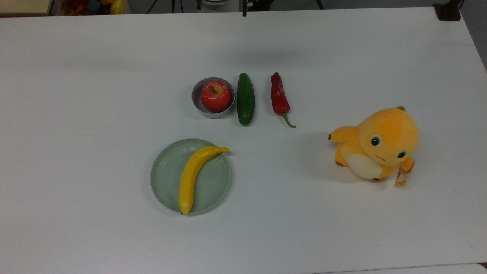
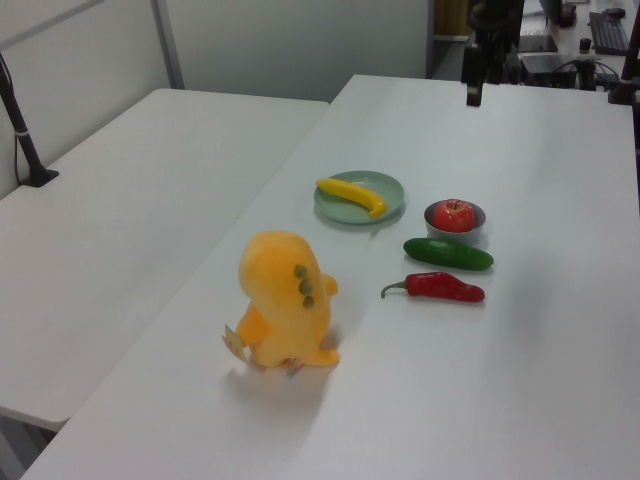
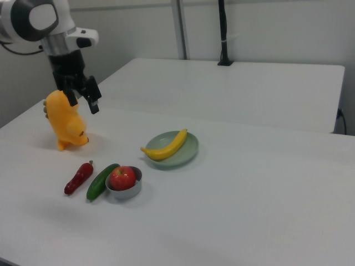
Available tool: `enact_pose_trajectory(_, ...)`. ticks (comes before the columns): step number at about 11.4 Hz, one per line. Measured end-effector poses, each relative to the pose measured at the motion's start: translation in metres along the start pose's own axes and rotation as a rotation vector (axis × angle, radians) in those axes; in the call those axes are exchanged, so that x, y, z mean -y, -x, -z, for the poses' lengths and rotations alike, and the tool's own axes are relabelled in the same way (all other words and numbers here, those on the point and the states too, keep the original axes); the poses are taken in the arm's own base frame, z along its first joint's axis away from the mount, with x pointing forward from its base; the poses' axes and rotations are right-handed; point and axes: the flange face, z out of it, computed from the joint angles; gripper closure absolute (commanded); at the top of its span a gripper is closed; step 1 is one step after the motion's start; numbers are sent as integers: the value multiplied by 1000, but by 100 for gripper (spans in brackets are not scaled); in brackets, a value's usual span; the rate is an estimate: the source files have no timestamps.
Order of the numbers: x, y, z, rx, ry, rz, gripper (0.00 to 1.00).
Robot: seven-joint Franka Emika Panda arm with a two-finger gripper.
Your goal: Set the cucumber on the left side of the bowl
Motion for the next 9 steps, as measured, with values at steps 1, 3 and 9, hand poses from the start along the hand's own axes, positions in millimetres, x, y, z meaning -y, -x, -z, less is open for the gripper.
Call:
enact_pose_trajectory(1,-17,-4,7,-2,-23,-36,0)
enact_pose_trajectory(3,-41,-10,11,-6,-36,-47,0)
enact_pose_trajectory(9,-46,-19,15,-76,-39,234,0)
